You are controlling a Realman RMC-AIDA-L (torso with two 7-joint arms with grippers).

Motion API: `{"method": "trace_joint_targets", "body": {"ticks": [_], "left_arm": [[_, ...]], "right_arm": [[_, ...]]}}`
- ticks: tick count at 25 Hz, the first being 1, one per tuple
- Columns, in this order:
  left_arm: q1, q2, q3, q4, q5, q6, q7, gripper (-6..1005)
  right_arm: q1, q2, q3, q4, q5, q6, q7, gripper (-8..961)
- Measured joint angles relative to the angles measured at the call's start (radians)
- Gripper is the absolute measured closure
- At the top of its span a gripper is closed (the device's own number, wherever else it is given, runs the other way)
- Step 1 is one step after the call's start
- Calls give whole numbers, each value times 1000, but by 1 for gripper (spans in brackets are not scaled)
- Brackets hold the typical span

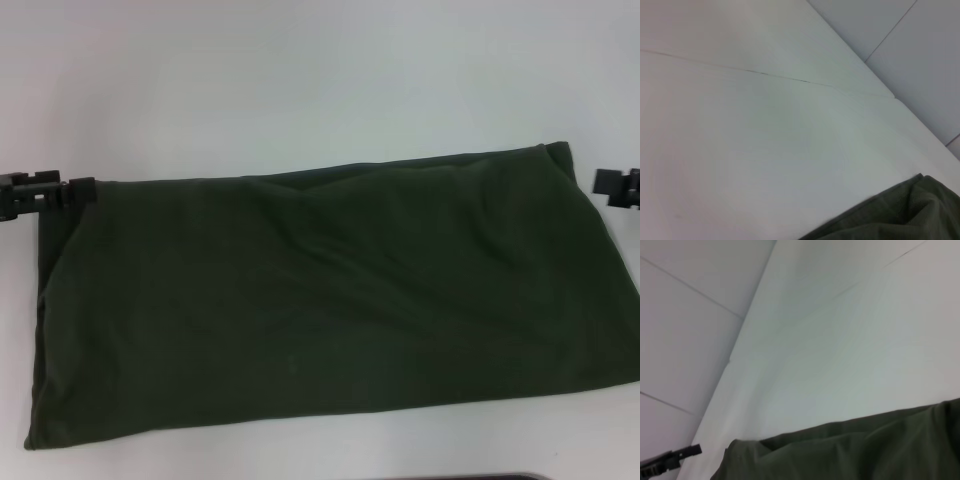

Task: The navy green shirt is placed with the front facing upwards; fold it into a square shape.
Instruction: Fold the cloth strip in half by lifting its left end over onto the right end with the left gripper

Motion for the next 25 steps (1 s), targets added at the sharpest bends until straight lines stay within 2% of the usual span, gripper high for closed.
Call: {"method": "trace_joint_targets", "body": {"ticks": [7,12,25], "left_arm": [[0,0,0,0,-2,-1,2,95],[0,0,0,0,0,-1,2,95],[0,-6,0,0,5,-3,4,95]], "right_arm": [[19,31,-78,4,-4,82,2,117],[18,33,-112,35,-6,153,5,121],[4,34,-121,39,-16,237,1,132]]}}
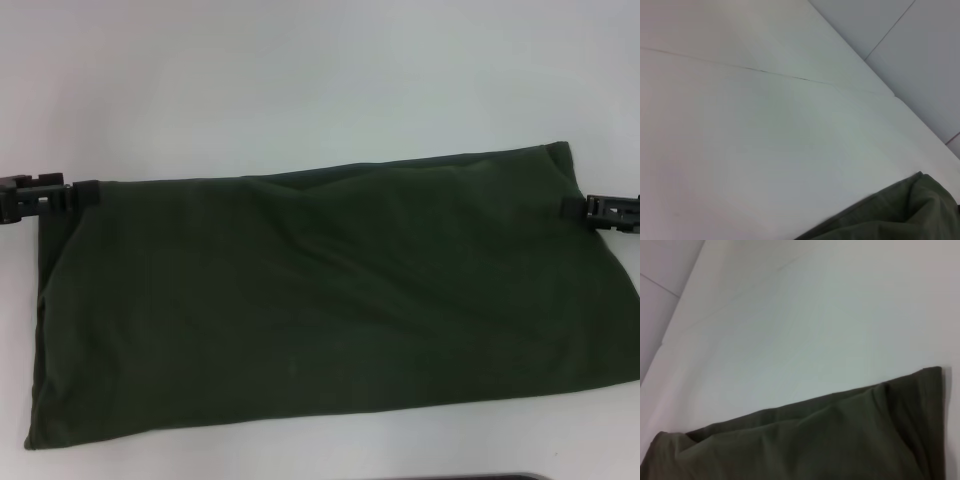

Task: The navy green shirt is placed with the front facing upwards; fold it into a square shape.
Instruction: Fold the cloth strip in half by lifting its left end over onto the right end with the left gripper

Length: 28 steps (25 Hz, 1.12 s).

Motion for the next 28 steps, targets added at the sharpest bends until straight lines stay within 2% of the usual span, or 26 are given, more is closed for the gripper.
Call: {"method": "trace_joint_targets", "body": {"ticks": [4,12,15,23,28], "left_arm": [[0,0,0,0,-1,0,3,95],[2,0,0,-5,-6,1,5,95],[2,0,0,-3,-7,-1,8,95],[-6,-16,11,0,-2,-53,18,95],[-9,-19,36,1,-1,-84,17,95]], "right_arm": [[-1,-3,6,-2,2,-13,0,136],[-25,-34,75,-36,74,-123,-8,143],[-25,-37,83,-36,120,-142,-32,145],[41,17,71,-27,156,-111,-118,152],[67,34,68,-26,157,-77,-138,157]]}}
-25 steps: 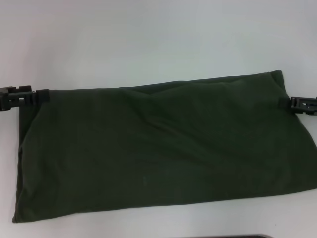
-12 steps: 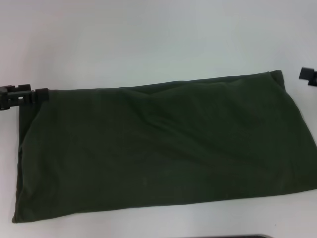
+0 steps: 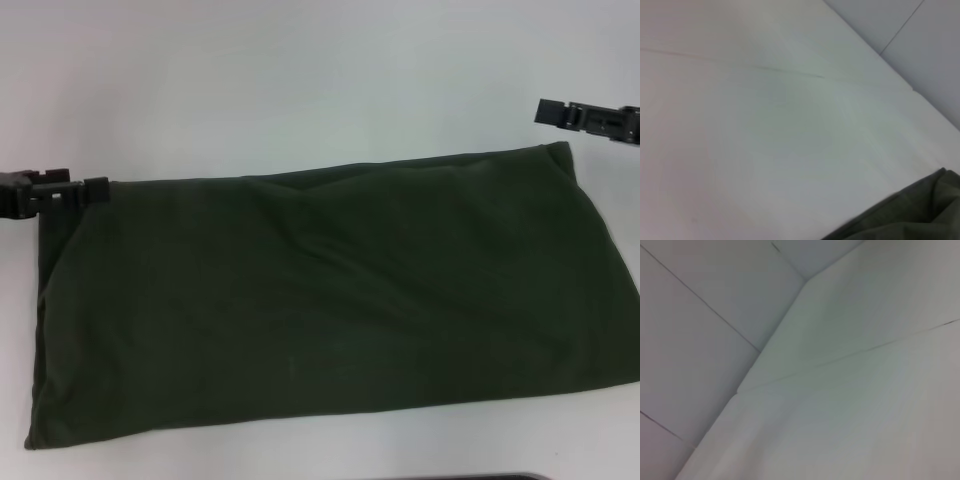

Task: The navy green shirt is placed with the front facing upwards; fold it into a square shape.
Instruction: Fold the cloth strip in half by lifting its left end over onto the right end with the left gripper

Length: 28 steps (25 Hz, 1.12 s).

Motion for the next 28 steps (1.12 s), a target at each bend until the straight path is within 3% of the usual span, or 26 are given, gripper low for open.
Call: {"method": "trace_joint_targets", "body": {"ticks": [10,28], "left_arm": [[-11,-24,18,1,-5,-14,2,95],[-36,-87,118,2,-5,30,17,94]], "right_arm": [[3,6,-8,9,4,36,-14,165],[65,28,-162,74,2,41,-22,181]]}}
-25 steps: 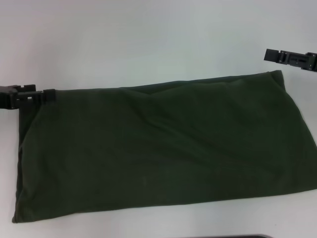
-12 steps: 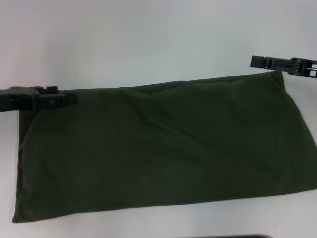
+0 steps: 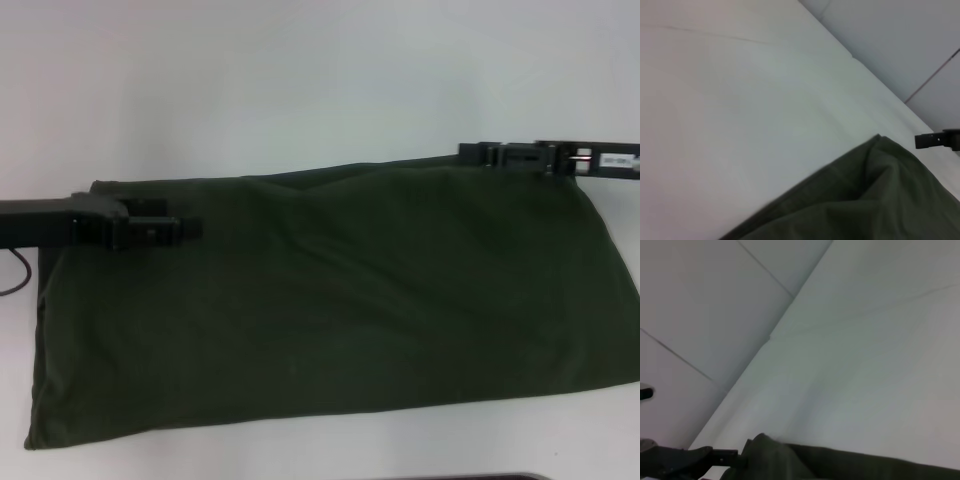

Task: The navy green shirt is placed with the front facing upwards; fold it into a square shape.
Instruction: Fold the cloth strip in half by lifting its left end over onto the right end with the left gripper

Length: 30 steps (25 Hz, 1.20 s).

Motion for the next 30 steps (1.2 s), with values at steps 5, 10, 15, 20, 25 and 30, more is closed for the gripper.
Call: {"method": "trace_joint_targets", "body": {"ticks": [5,10,15,20,25,30], "left_arm": [[10,-1,7,0,3,3,1,94],[19,-1,27,0,5,6,2,94],[21,0,29,0,5,7,3,94],[18,1,31,0,5,7,3,94],[18,-1,32,0,6,4,3,94],[18,-1,32,2,2,1,3,94]], "right_arm": [[19,27,-27,6,-1,45,-1,185],[44,44,-37,43,1,100,-31,352],[86,55,-39,93,1,114,-83,706],[124,65,-65,128,0,139,-98,885],[157,66,-146,173,-2,217,-100,919],[168,68,-180,179,-1,254,-100,919]]}}
